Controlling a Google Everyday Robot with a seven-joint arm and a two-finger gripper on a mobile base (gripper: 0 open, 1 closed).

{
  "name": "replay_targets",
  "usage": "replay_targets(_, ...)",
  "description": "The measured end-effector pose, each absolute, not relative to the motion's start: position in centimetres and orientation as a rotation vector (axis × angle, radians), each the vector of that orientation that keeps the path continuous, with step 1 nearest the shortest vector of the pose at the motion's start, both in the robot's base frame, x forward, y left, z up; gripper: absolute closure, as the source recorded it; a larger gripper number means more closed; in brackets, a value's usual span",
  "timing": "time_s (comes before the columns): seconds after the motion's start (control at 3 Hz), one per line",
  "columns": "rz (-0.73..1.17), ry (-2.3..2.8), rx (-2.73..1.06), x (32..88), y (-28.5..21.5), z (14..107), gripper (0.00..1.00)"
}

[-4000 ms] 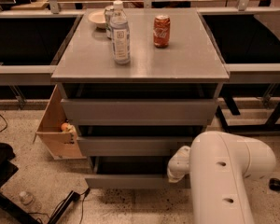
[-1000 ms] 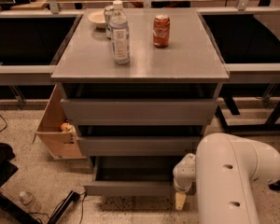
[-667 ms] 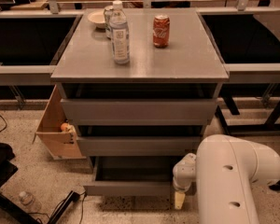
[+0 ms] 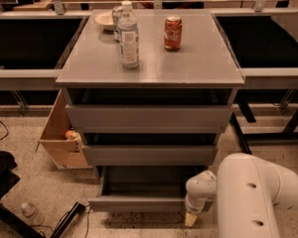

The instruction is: Open bottom drawer

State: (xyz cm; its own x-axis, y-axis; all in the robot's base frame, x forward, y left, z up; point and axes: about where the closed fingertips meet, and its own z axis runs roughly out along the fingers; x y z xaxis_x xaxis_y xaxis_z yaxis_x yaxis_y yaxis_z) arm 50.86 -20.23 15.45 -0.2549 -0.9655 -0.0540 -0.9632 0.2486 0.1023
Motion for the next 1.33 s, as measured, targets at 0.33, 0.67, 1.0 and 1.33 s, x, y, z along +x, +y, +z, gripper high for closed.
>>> replay_targets(0.33,-0.178,-2.467,1.905,51.0,-20.2,16.1,0.63)
replay_targets(0.67,-0.112,-2.511,1.875,51.1,-23.1,17.7,0.86)
replay_targets(1.0,-0.112,-2.511,1.875,51.1,-23.1,17.7,1.00)
replay_targets(1.33,-0.137,-2.518,1.825,48.0,-24.1,18.1,1.00)
